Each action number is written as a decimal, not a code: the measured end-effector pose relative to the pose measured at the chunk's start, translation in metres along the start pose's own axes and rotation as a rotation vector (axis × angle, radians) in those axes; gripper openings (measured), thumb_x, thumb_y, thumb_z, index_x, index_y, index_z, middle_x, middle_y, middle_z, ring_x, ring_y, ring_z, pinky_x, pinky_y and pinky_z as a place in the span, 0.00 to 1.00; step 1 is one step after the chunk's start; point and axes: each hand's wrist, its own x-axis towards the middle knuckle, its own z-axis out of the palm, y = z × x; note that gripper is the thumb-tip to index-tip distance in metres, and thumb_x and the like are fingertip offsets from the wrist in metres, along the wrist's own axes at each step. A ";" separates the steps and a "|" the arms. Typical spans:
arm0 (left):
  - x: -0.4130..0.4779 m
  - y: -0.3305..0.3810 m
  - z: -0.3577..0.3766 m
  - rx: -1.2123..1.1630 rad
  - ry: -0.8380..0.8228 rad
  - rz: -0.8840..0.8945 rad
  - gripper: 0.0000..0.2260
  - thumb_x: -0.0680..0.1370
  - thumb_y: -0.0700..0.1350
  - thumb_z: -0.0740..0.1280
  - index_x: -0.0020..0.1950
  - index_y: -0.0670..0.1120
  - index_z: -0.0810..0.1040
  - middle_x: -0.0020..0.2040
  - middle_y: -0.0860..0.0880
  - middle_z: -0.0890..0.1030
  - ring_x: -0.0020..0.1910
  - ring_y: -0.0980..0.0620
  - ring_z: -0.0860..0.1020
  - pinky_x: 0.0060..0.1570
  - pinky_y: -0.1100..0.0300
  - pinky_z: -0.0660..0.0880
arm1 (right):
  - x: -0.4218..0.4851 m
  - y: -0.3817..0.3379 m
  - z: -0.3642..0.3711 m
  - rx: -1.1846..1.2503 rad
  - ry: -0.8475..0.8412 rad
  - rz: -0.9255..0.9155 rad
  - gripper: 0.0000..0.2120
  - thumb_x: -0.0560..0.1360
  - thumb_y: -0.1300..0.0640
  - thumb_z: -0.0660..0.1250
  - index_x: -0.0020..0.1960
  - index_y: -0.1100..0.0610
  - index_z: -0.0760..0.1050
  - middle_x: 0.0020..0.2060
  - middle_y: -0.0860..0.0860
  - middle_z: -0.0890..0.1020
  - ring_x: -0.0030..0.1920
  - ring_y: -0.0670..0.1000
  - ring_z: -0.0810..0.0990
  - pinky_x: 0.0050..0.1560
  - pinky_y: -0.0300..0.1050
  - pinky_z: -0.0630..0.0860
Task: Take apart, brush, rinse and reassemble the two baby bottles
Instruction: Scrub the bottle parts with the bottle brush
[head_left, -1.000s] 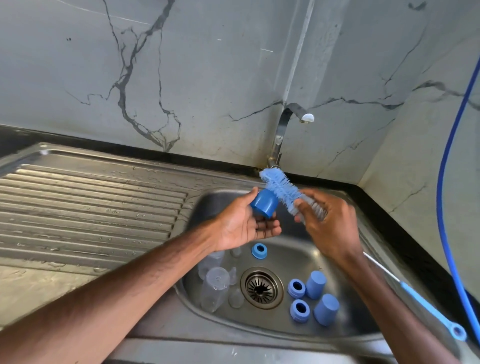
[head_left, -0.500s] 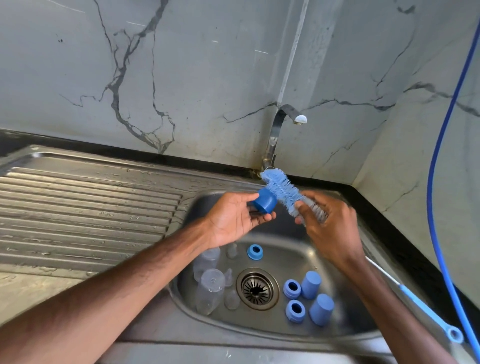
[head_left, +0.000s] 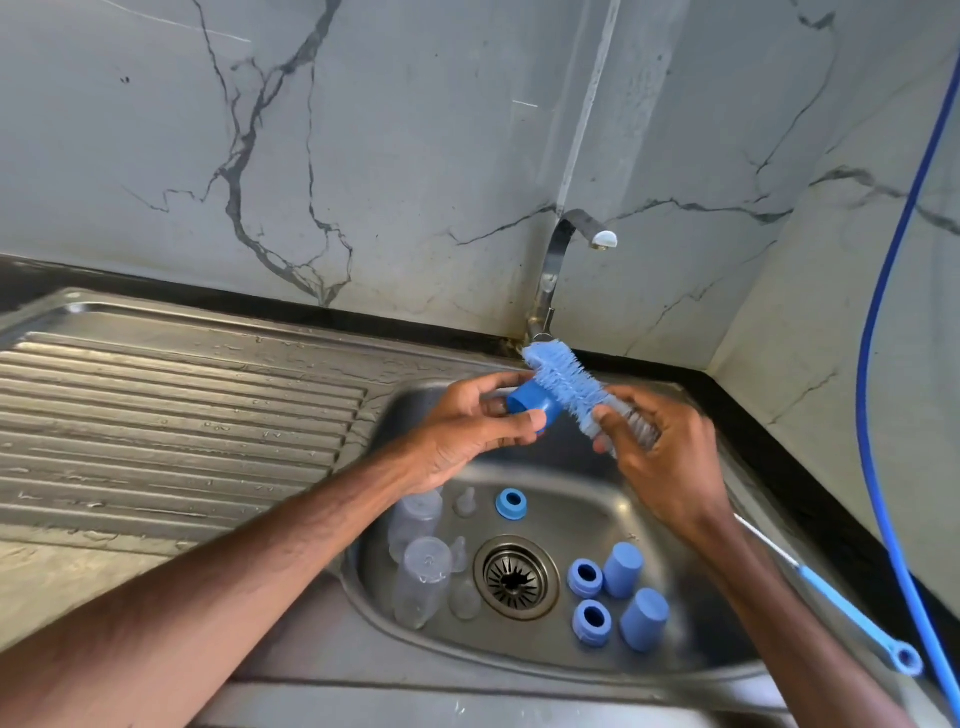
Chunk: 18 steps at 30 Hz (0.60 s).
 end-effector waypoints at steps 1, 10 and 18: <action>0.000 -0.001 0.000 0.020 0.008 0.010 0.23 0.72 0.33 0.77 0.65 0.45 0.78 0.56 0.40 0.86 0.55 0.45 0.85 0.51 0.57 0.82 | -0.001 -0.001 0.001 -0.010 -0.023 -0.031 0.10 0.79 0.54 0.73 0.60 0.51 0.83 0.40 0.39 0.86 0.35 0.37 0.85 0.35 0.31 0.79; 0.002 -0.007 0.000 0.396 0.130 0.095 0.22 0.69 0.34 0.80 0.62 0.43 0.82 0.54 0.47 0.87 0.55 0.47 0.84 0.63 0.50 0.79 | -0.006 -0.004 0.010 -0.160 -0.052 -0.065 0.10 0.79 0.49 0.72 0.60 0.47 0.82 0.40 0.41 0.86 0.36 0.36 0.84 0.35 0.37 0.82; 0.002 -0.011 0.000 0.413 0.181 0.092 0.25 0.67 0.34 0.81 0.63 0.45 0.81 0.54 0.48 0.87 0.55 0.50 0.85 0.60 0.53 0.80 | -0.008 -0.006 0.015 -0.206 -0.062 -0.042 0.11 0.79 0.48 0.72 0.60 0.47 0.82 0.42 0.42 0.87 0.38 0.40 0.85 0.40 0.44 0.84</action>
